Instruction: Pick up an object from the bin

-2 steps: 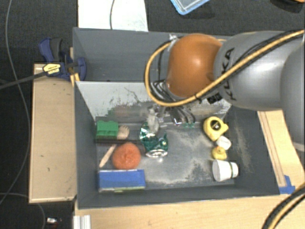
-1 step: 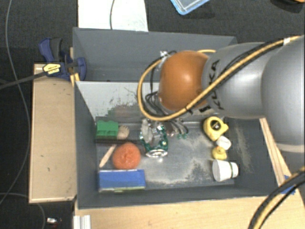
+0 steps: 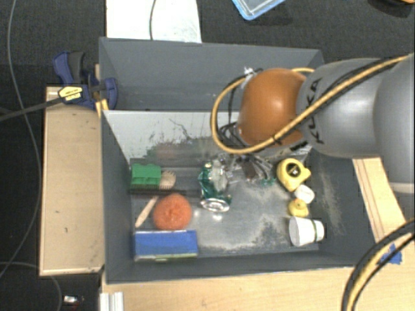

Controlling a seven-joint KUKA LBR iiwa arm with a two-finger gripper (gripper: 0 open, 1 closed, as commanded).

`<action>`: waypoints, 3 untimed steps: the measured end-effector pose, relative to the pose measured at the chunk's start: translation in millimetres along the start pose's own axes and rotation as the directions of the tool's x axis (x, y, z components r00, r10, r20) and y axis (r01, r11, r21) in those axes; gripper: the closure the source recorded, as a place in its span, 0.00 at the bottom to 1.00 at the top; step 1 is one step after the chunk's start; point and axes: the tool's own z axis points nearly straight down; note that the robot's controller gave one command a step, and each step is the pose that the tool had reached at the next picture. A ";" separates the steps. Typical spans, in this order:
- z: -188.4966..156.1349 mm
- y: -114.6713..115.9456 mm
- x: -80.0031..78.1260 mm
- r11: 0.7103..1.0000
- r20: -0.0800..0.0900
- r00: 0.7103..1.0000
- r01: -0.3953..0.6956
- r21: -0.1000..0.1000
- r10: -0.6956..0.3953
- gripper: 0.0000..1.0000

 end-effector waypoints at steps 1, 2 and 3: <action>-55.2 25.9 5.4 1.000 -0.005 1.000 -0.018 -0.002 0.018 1.00; -34.4 17.0 -0.7 0.985 0.008 0.985 -0.175 -0.001 0.175 1.00; -8.5 28.4 -1.6 0.983 0.001 0.983 -0.183 -0.002 0.183 1.00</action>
Offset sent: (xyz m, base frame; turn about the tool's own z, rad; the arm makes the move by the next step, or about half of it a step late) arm -0.0017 -0.0098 -0.0268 0.3193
